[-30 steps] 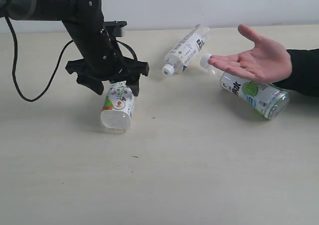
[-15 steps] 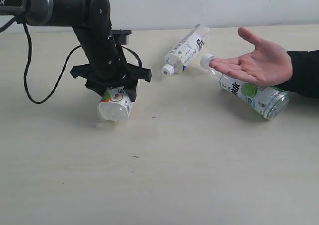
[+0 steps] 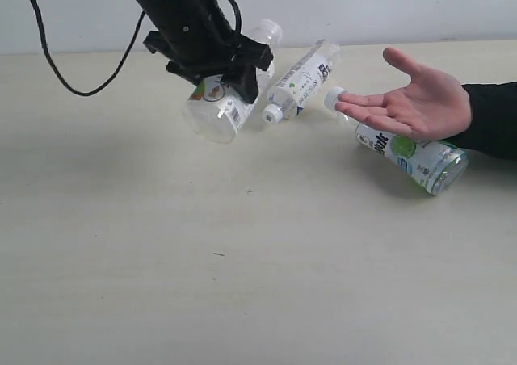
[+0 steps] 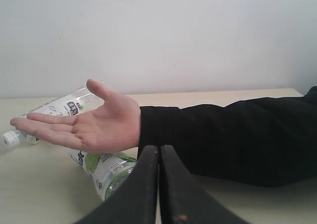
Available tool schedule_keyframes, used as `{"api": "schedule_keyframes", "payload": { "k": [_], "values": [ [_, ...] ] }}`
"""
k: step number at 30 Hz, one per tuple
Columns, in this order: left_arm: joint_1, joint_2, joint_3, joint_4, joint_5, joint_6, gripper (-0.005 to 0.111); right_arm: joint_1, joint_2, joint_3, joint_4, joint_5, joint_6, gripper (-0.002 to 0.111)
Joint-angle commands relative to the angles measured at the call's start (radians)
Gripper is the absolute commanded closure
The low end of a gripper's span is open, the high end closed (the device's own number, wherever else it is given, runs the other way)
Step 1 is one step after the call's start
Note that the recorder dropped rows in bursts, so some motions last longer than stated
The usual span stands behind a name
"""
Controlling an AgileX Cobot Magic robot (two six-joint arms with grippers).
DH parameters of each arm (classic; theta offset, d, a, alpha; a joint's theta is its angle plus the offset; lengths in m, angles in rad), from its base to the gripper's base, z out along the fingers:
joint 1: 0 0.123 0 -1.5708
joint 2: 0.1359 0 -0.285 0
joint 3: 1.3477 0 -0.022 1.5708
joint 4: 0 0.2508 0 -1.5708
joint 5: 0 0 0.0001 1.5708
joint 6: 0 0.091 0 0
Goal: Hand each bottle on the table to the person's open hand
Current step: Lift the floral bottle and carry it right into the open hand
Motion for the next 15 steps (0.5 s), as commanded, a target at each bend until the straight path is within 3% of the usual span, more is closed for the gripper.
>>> {"api": "schedule_keyframes", "payload": {
  "k": [1,7,15],
  "values": [
    [-0.04,-0.015,-0.041,-0.063,-0.031,0.254,0.107,-0.005,-0.006,0.004,-0.002,-0.004,0.0,0.107],
    [-0.118,-0.015,-0.106,-0.003,-0.026,0.565,0.107,-0.005,-0.006,0.004,-0.002,-0.004,0.0,0.107],
    [-0.261,-0.015,-0.122,0.28,-0.111,0.958,0.107,-0.005,-0.006,0.004,-0.002,-0.004,0.0,0.107]
  ]
}}
